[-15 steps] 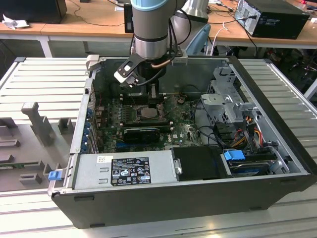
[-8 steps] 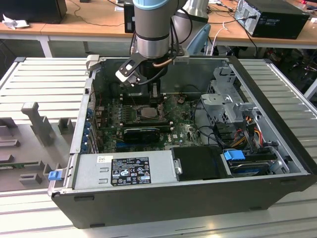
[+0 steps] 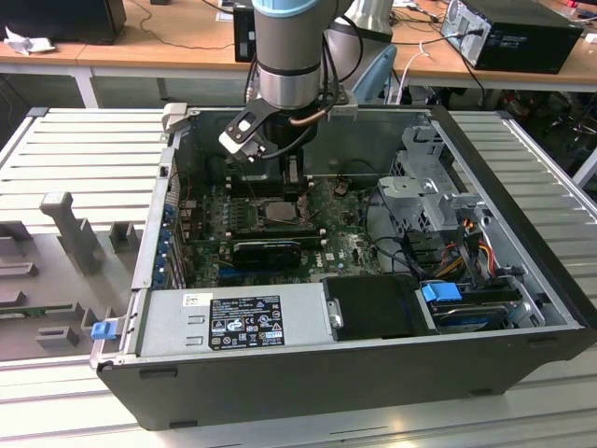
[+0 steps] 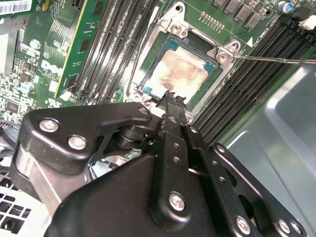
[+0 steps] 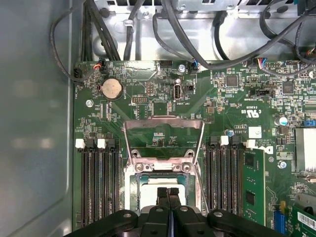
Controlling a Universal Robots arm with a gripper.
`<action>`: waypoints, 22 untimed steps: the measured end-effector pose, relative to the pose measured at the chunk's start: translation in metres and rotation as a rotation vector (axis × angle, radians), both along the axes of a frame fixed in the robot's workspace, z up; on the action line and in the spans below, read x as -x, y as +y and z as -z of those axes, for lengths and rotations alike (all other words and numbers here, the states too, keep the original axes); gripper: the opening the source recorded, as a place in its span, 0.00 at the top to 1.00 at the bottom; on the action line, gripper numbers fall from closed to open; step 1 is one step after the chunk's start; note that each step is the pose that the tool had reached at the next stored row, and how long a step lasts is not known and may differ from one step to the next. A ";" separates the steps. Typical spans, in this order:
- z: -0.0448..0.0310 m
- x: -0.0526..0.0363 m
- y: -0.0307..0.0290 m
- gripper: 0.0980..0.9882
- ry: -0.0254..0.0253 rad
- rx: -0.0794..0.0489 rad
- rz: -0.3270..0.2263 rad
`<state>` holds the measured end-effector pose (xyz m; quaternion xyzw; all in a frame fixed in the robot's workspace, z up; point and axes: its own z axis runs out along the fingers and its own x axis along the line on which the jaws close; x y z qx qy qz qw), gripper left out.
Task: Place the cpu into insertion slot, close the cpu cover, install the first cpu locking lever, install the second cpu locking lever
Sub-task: 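Close the cpu cover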
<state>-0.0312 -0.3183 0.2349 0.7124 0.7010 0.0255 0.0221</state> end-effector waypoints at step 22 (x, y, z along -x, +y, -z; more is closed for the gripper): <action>-0.0096 -0.0076 0.0027 0.99 -0.0001 0.005 0.000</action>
